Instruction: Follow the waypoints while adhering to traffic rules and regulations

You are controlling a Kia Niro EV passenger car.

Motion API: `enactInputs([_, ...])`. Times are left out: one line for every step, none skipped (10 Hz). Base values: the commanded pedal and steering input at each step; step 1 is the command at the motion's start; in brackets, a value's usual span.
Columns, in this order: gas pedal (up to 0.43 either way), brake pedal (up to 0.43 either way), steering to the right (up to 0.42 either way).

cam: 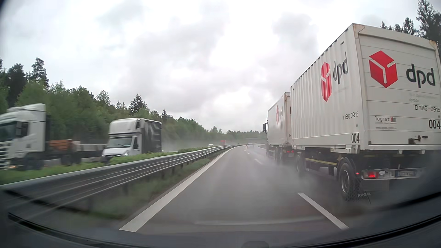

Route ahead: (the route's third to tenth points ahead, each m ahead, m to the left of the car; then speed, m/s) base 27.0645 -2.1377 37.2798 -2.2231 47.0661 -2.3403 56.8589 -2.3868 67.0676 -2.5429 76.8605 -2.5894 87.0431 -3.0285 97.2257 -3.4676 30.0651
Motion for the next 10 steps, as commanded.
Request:
enactInputs([0.248, 0.0, -0.001])
enactInputs([0.248, 0.0, -0.001])
enactInputs([0.248, 0.0, 0.0])
enactInputs([0.248, 0.0, 0.0])
enactInputs([0.248, 0.0, 0.0])
enactInputs([0.248, 0.0, 0.0])
enactInputs([0.248, 0.0, -0.001])
enactInputs([0.248, 0.0, -0.001])
enactInputs([0.248, 0.0, 0.0])
enactInputs([0.248, 0.0, 0.0])
